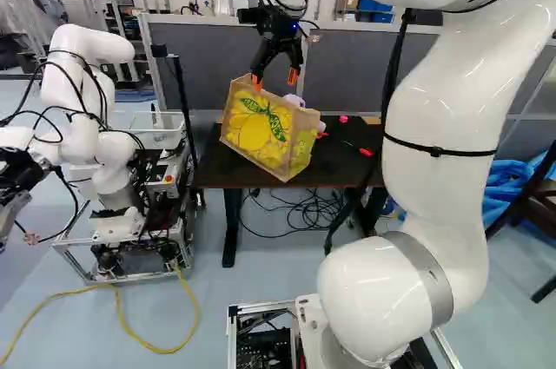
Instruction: Pick up the bag on the ground and place it on the table
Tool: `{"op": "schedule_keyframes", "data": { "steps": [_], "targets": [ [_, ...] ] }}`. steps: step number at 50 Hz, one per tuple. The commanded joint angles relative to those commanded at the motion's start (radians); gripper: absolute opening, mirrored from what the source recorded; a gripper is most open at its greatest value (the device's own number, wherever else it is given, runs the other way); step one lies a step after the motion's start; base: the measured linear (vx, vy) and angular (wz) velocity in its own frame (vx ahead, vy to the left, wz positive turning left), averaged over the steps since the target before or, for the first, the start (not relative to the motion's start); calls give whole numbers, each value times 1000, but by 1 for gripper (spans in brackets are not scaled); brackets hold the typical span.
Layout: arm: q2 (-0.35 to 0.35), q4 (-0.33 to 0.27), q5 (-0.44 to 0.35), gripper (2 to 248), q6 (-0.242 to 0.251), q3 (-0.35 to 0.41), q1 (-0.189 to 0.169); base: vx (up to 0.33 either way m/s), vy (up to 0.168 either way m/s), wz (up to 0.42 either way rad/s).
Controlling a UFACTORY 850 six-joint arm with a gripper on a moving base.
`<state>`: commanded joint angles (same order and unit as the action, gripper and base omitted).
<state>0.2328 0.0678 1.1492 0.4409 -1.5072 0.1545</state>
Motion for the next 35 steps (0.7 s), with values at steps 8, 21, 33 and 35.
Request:
{"op": "schedule_keyframes", "data": {
  "steps": [8,21,33,35],
  "targets": [
    [0,0,0,247,0,0,0,-118,-2,5],
    [0,0,0,247,0,0,0,-122,-2,3],
    [0,0,0,247,0,0,0,-124,-4,4],
    [0,0,0,247,0,0,0,-123,-1,9]
  ]
}}
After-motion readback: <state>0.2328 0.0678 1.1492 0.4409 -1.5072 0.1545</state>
